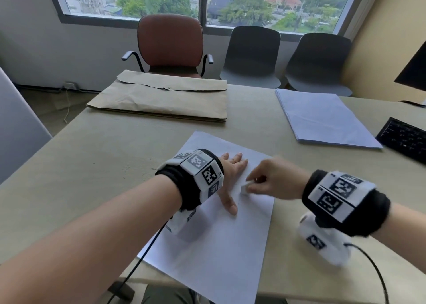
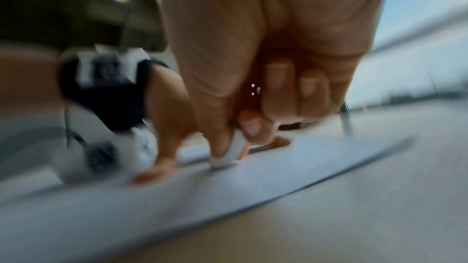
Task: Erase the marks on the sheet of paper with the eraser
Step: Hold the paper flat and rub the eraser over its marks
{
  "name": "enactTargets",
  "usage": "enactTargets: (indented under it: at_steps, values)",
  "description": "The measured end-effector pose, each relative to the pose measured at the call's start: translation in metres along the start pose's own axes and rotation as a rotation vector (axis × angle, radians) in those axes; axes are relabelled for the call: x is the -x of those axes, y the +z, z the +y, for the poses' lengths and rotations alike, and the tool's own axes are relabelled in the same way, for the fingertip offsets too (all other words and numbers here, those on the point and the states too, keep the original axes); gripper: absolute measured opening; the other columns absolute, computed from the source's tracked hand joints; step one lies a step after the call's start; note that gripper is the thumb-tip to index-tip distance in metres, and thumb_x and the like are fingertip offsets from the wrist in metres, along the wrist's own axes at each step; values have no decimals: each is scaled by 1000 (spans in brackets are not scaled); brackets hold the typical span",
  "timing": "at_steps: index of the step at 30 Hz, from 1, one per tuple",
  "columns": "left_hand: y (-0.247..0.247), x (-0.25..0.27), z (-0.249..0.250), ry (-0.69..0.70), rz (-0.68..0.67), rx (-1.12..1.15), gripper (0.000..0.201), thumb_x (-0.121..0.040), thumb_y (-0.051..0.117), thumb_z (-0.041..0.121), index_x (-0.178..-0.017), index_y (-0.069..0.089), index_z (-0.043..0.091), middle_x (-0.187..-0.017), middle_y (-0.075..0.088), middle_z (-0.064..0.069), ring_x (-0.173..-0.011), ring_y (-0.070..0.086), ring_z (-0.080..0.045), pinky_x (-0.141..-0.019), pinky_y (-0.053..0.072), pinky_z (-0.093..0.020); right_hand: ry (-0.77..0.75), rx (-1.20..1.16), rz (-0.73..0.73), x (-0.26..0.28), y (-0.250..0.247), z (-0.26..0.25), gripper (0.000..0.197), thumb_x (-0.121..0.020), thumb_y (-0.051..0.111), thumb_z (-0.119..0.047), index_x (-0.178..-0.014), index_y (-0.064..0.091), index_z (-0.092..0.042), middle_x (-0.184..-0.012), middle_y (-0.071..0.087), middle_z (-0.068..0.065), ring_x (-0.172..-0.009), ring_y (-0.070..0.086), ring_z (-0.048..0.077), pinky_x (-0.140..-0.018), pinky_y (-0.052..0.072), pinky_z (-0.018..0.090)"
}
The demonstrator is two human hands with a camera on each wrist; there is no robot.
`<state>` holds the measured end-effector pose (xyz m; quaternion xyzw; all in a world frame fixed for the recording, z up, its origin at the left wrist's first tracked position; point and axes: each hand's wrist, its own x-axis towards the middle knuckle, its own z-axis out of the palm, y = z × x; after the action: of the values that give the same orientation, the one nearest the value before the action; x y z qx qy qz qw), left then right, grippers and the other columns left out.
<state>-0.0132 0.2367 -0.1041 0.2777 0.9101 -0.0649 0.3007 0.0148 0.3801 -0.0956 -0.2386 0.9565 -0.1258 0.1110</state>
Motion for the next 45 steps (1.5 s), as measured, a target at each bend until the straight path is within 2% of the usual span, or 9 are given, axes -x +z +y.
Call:
enactTargets:
  at_steps: [6,12,17,22,27,32,35,40,45]
  values:
    - [1,0,1,-1,17,4,125,-72,74,49,-149,-18,15,-158,-19,-3,-146,-11,-30,-117,5,-46,-59,7,-9,7,13,-15,47,-83,58,-18,-45,31,-23,-40,35,0,-45,39,11,-47,28,17]
    - [-1,4,1,2,21,24,121,-74,73,48,-149,-15,14,-158,-18,-2,-146,-12,-28,-117,4,-45,55,-13,33,-8,-3,1,36,-82,60,-24,-49,53,-13,-41,35,0,-43,32,17,-52,29,25]
    - [0,1,1,-5,15,10,125,-71,74,50,-148,-18,15,-158,-19,-2,-146,-12,-28,-117,4,-46,-23,-45,-100,8,9,-16,47,-82,59,-20,-43,33,-20,-40,31,1,-44,38,12,-45,27,18]
    - [0,3,0,0,23,21,123,-73,73,49,-149,-18,15,-158,-18,-1,-146,-11,-27,-117,4,-45,101,-33,29,-8,-5,3,30,-81,61,-23,-55,60,-9,-45,35,-2,-43,33,13,-45,26,19]
    - [1,-1,-2,-4,7,18,126,-71,74,51,-148,-19,16,-157,-20,0,-146,-13,-27,-117,4,-47,-31,-12,-82,14,7,-18,47,-82,58,-17,-44,30,-19,-40,28,1,-44,36,13,-45,25,18]
    - [-1,1,-1,-11,4,7,125,-72,73,52,-148,-20,17,-157,-21,0,-146,-14,-26,-117,3,-46,71,-5,-3,-1,-6,-4,23,-84,59,-23,-78,70,-3,-49,43,-3,-46,39,10,-47,28,14]
    - [-1,2,0,-7,5,9,124,-73,72,53,-148,-20,18,-157,-21,0,-146,-14,-25,-117,3,-46,75,-1,61,-3,-4,-1,21,-83,59,-19,-80,71,-3,-47,40,-6,-46,37,11,-51,29,18]
    - [0,2,-2,-9,-1,8,124,-72,72,53,-148,-20,19,-157,-22,2,-146,-15,-24,-117,3,-47,-21,-91,-110,15,1,-13,19,-83,61,-21,-84,73,-6,-50,40,-2,-45,39,6,-47,32,12]
    - [0,4,0,-14,4,-1,124,-73,72,53,-148,-20,17,-157,-21,0,-146,-14,-26,-117,4,-47,97,-94,63,-4,-3,7,22,-82,64,-22,-80,72,-2,-57,57,8,-51,41,8,-54,35,20]
